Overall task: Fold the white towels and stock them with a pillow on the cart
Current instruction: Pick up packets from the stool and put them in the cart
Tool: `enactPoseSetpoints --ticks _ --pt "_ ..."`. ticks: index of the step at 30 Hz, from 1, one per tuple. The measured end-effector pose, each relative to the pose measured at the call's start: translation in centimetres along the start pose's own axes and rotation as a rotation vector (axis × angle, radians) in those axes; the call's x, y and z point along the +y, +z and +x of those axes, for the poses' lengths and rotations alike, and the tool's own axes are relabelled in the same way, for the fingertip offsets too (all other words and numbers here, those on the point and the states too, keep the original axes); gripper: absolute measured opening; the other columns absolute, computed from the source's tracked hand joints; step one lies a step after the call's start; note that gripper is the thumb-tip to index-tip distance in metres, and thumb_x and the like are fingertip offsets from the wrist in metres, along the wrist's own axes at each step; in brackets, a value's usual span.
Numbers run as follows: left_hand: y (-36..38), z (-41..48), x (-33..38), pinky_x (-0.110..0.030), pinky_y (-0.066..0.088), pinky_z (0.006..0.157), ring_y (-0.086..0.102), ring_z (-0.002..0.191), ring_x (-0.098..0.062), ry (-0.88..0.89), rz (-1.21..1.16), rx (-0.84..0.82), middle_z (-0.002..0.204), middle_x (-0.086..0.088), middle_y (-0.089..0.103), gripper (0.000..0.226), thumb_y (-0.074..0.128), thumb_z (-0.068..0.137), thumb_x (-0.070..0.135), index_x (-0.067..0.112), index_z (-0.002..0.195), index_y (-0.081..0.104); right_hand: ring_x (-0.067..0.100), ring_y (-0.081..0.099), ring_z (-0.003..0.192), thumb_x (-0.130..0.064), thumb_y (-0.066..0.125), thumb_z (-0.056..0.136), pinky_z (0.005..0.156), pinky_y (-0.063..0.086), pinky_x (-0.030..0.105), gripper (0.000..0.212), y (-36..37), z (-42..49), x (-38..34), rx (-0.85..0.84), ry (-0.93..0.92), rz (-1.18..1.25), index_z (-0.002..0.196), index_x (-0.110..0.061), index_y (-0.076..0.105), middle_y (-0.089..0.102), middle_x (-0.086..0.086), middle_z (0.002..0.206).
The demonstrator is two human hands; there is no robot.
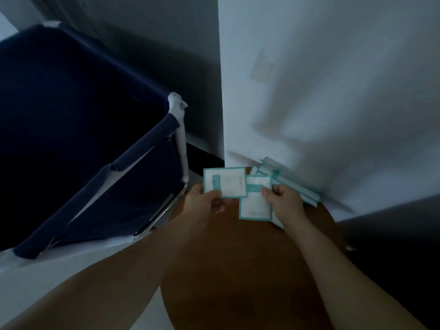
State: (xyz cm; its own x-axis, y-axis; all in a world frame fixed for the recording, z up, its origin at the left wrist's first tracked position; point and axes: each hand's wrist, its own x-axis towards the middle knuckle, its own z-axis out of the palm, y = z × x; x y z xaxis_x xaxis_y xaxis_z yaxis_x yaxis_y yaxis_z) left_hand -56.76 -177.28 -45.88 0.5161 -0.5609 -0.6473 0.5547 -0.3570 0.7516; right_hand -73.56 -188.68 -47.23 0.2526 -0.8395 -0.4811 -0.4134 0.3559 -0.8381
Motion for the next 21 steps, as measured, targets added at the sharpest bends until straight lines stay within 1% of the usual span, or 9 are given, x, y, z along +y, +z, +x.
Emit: enactPoseSetpoints --ticks 2,4,7,9,11,13,16,18,21 --pt "-0.1 -2.2 1.3 -0.030 0.054 0.053 0.071 0.065 -0.022 0.019 -0.048 -0.056 0.096 -0.018 0.073 0.025 0.059 0.092 -0.005 0.005 0.114 0.051 0.023 0.069 0.078 -0.018 0.070 0.091 0.076 0.058 0.043 0.007 -0.6 -2.3 -1.8 0.043 -0.031 0.076 0.084 -0.015 0.070 0.074 0.011 0.091" --pt "-0.4 -4.6 2.7 -0.029 0.050 0.048 0.067 0.058 -0.020 0.049 -0.023 -0.116 0.094 -0.019 0.071 0.024 0.056 0.092 -0.006 0.005 0.113 0.053 0.016 0.064 0.070 -0.017 0.067 0.094 0.067 0.053 0.034 0.009 -1.1 -5.0 -3.6 0.073 -0.097 0.087 0.085 -0.016 0.070 0.073 0.012 0.089" --pt "-1.4 -8.2 4.6 -0.024 0.042 0.044 0.061 0.052 -0.017 0.115 0.155 -0.208 0.085 -0.017 0.070 0.020 0.057 0.092 -0.001 0.004 0.112 0.060 0.000 0.060 0.057 -0.013 0.062 0.097 0.056 0.048 0.019 0.013 -1.3 -10.1 -6.1 0.087 -0.189 0.074 0.085 -0.017 0.067 0.067 0.007 0.081" --pt "-2.3 -10.4 5.8 -0.024 0.041 0.045 0.060 0.052 -0.015 0.169 0.291 -0.268 0.078 -0.013 0.070 0.011 0.060 0.093 0.005 0.005 0.104 0.064 -0.002 0.058 0.056 -0.015 0.059 0.099 0.053 0.045 0.013 0.012 -1.6 -13.6 -7.6 0.086 -0.239 0.017 0.090 -0.016 0.067 0.067 0.006 0.081" --pt "-3.2 -12.5 6.8 -0.023 0.043 0.046 0.061 0.053 -0.013 0.228 0.397 -0.321 0.076 -0.010 0.070 0.008 0.063 0.094 0.012 0.006 0.099 0.066 0.008 0.055 0.061 -0.016 0.056 0.100 0.051 0.042 0.013 0.012 -2.3 -16.9 -8.8 0.090 -0.262 -0.014 0.096 -0.012 0.067 0.065 0.006 0.081" --pt "-3.8 -14.5 7.5 -0.023 0.045 0.050 0.063 0.057 -0.012 0.278 0.471 -0.371 0.080 -0.007 0.073 0.013 0.067 0.093 0.018 0.007 0.098 0.070 0.014 0.054 0.062 -0.016 0.054 0.101 0.049 0.042 0.014 0.016 -3.2 -19.9 -9.4 0.089 -0.242 0.009 0.095 -0.010 0.067 0.062 0.007 0.078" --pt "-3.7 -17.6 7.8 -0.021 0.048 0.053 0.067 0.064 -0.011 0.323 0.511 -0.483 0.081 -0.002 0.075 0.009 0.069 0.092 0.019 0.012 0.092 0.075 0.023 0.060 0.070 -0.018 0.055 0.101 0.059 0.046 0.028 0.019 -4.7 -23.7 -9.3 0.120 -0.201 0.068 0.092 -0.010 0.070 0.066 0.011 0.083" --pt "-2.8 -19.9 7.4 -0.017 0.048 0.050 0.067 0.062 -0.009 0.281 0.454 -0.599 0.081 -0.004 0.074 0.010 0.065 0.093 0.011 0.008 0.096 0.074 0.022 0.061 0.069 -0.017 0.056 0.100 0.065 0.047 0.032 0.022 -5.9 -26.1 -8.8 0.188 -0.190 0.133 0.084 -0.013 0.070 0.068 0.010 0.081" --pt "-0.8 -23.1 6.1 -0.020 0.048 0.047 0.068 0.063 -0.014 0.186 0.403 -0.731 0.089 -0.013 0.073 0.016 0.060 0.094 0.005 -0.001 0.106 0.070 0.020 0.059 0.064 -0.018 0.056 0.100 0.065 0.046 0.032 0.028 -7.8 -29.9 -8.1 0.292 -0.190 0.254 0.075 -0.012 0.067 0.067 0.007 0.072"
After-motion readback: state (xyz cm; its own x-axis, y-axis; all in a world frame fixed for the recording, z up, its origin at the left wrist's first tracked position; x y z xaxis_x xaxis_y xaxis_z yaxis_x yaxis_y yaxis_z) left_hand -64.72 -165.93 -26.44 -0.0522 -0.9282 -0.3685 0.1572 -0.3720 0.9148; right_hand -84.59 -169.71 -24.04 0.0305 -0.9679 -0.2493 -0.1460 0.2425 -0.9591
